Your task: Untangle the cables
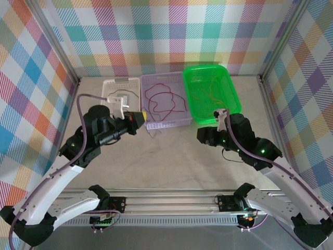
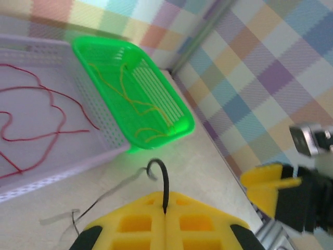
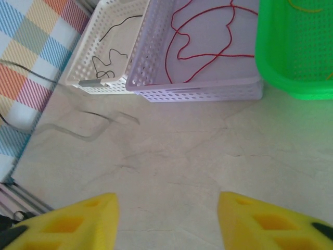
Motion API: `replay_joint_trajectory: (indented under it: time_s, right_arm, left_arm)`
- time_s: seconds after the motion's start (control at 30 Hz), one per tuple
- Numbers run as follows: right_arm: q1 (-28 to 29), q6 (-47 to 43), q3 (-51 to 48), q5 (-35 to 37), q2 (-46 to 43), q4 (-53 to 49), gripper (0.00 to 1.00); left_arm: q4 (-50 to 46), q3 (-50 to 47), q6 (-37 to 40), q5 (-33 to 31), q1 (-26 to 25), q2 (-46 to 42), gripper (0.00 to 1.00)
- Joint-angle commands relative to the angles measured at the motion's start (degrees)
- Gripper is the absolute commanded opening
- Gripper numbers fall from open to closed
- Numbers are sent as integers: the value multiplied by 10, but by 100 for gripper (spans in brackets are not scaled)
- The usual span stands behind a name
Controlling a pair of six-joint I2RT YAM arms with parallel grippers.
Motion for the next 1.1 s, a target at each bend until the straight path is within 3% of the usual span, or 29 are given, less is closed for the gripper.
replay_joint_trajectory:
  time_s: [0.0, 0.27, 0.5, 1.07]
  right_arm:
    - [-2, -9, -20, 13, -14, 28, 63]
    - [-2, -17, -60, -25, -37, 65, 77]
    - [-2, -20, -82, -50, -41, 71, 99]
    - [-1, -17, -111, -90, -28, 108, 100]
  left_arm:
    - [-49, 59, 8, -20, 30, 22, 0]
    - [-58, 166, 22, -38, 113, 98, 0]
    - [-44, 221, 26, -49, 193, 165, 0]
    - [-25, 364, 47, -68, 242, 328, 0]
